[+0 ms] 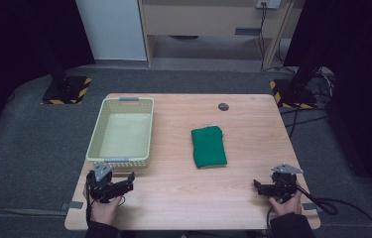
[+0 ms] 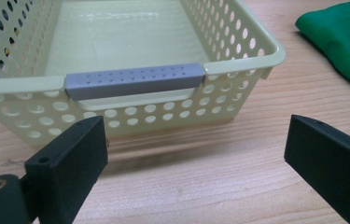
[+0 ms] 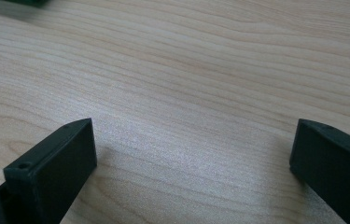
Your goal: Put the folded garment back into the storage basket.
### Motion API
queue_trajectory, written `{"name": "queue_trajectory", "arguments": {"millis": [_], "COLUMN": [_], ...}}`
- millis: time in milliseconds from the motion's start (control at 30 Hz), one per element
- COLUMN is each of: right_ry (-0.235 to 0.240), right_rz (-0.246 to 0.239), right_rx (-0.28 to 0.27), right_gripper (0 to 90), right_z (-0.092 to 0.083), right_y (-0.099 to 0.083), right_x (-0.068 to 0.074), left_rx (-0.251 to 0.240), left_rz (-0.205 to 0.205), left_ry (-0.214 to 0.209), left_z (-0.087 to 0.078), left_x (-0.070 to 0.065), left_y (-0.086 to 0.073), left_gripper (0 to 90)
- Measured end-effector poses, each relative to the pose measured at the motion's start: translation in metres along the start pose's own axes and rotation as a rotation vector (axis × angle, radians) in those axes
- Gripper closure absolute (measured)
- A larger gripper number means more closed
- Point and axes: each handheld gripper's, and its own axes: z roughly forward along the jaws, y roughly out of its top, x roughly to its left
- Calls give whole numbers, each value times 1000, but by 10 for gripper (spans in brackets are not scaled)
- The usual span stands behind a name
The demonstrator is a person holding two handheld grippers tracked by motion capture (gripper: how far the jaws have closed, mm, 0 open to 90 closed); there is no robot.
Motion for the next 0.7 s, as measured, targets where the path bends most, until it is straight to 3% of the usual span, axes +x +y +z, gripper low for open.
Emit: {"name": "queue_trajectory", "arguments": {"millis": [700], "right_ry": [0], "right_rz": [0], "right_rx": [0], "right_gripper": [5], "right_z": [0], "right_y": [0], "right_x": [0], "left_rx": [-41], "left_rz": [39], "left_ry": [-39], "left_z": [-3], "left_x": [-5], "left_y": [21], "left_gripper": [51]}}
